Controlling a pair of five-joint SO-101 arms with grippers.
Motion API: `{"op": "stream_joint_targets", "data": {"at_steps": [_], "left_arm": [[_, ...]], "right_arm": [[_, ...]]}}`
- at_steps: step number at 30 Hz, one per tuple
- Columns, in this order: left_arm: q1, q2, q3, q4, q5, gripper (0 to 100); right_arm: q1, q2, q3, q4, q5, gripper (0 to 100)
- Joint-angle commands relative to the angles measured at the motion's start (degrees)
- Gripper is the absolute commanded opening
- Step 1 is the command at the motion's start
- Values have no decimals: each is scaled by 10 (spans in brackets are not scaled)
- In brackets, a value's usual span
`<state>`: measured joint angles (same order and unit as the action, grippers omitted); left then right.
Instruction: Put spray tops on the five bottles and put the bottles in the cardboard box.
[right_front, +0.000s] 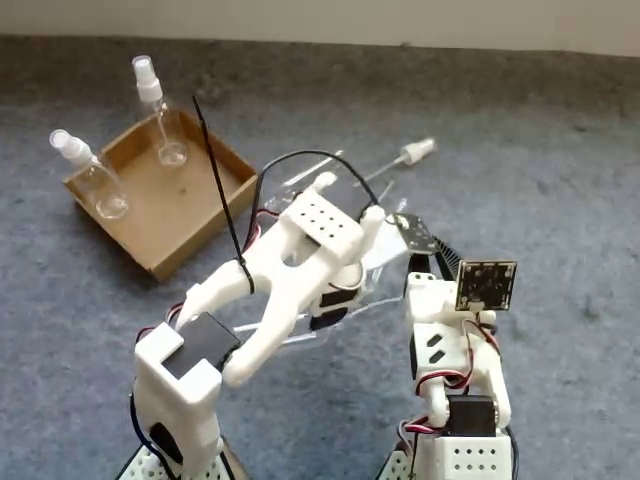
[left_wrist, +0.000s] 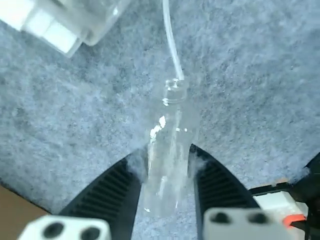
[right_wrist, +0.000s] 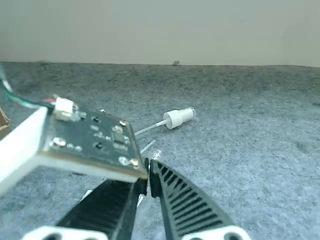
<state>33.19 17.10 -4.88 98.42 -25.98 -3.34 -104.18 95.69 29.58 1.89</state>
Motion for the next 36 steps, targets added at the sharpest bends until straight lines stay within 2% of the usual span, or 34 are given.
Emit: {"op": "stream_joint_targets", "data": {"at_steps": [1,7,11,16,19,23,32,36], "left_arm": [[-6,-21,-53,20,-4,88],[-7,-76,-45,20,-4,88],[-6,-76,2,20,-10,95],[-7,-82,65,17,-68,203],[-7,-82,109,-44,-70,245],[-7,-82,153,-124,-70,252],[-7,-77,229,-200,-71,255],[-16,-77,276,-245,-70,315]], "right_arm": [[5,-7,78,-16,2,4],[5,-7,78,-16,2,4],[5,-7,78,-16,2,4],[5,-7,78,-16,2,4],[5,-7,78,-16,2,4],[5,-7,78,-16,4,4],[5,-7,78,-18,4,4],[5,-7,78,-18,4,4]]}}
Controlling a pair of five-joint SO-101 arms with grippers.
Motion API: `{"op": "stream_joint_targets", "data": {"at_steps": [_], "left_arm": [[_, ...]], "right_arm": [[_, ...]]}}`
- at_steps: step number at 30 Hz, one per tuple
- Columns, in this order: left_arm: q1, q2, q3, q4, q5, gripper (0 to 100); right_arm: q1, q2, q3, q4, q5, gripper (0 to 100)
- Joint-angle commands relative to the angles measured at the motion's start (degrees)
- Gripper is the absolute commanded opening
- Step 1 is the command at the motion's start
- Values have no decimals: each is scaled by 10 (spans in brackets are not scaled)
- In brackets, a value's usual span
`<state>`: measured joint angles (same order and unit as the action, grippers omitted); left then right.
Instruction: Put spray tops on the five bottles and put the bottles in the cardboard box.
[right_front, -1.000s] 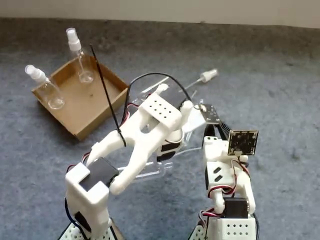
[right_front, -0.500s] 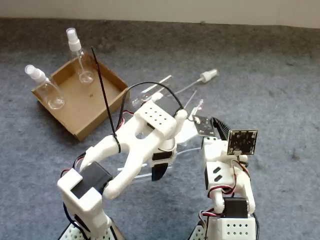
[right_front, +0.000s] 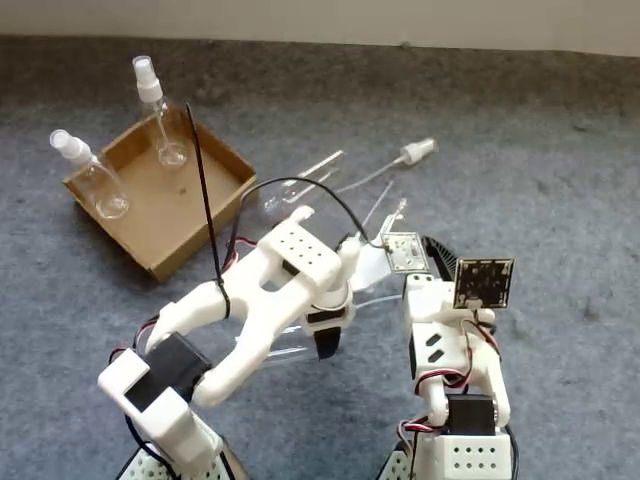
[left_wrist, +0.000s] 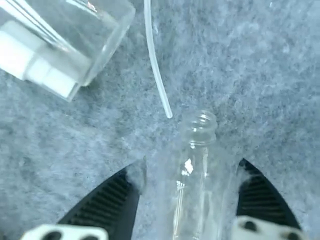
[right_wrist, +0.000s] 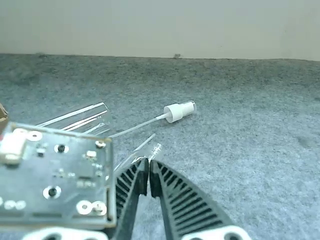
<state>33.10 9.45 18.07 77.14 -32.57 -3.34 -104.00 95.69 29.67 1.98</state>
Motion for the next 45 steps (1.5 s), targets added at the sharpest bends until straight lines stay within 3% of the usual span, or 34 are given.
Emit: {"op": "stream_joint_targets", "data": {"at_steps": [1,8,13,24,45], "left_arm": [[-16,0,55,-39,-4,329],[-59,0,73,-40,-5,339],[-87,0,78,-40,-60,341],[-82,1,124,-82,-63,341],[-83,0,120,-82,-62,341]], "right_arm": [[5,-8,78,-19,4,4],[5,-8,78,-19,4,4],[5,-8,78,-19,4,4],[5,-8,78,-19,4,4],[5,-8,77,-17,4,4]]}}
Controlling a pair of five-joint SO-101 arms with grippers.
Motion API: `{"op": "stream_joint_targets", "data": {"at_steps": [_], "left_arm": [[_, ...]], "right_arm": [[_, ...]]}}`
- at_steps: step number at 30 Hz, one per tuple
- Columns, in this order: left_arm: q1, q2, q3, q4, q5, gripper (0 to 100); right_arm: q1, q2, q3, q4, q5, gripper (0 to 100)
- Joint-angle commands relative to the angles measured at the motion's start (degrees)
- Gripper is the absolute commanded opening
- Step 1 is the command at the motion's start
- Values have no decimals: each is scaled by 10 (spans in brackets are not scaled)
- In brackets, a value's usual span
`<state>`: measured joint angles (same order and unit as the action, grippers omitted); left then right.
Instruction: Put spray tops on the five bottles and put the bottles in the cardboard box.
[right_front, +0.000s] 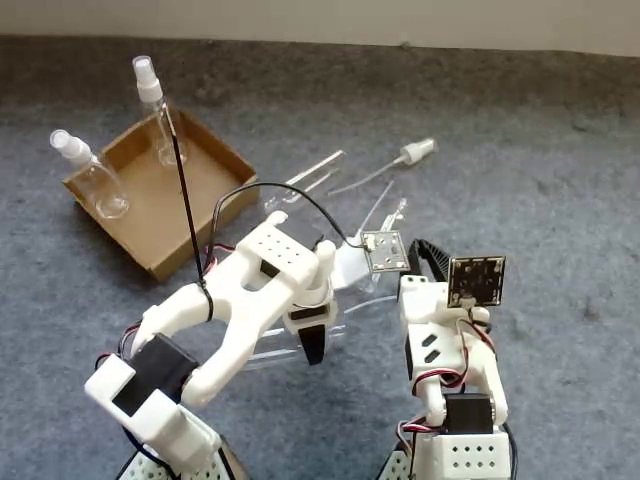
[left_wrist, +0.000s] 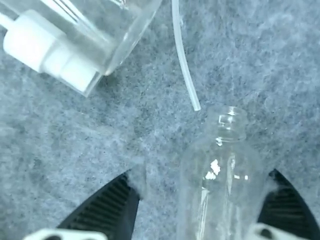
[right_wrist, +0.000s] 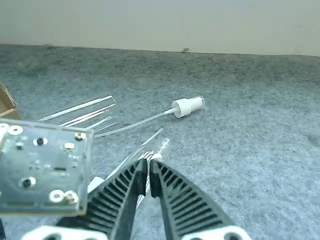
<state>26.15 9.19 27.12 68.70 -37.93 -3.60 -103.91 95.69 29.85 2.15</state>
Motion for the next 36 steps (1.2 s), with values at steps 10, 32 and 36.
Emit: {"op": "stream_joint_targets", "data": {"at_steps": [10,32,36], "left_arm": [[-15,-3,9,6,-4,341],[-14,0,-57,8,49,341],[-15,2,-57,8,49,341]], "right_arm": [[7,-9,77,-19,3,4],[7,-9,77,-19,3,4],[7,-7,77,-18,3,4]]}}
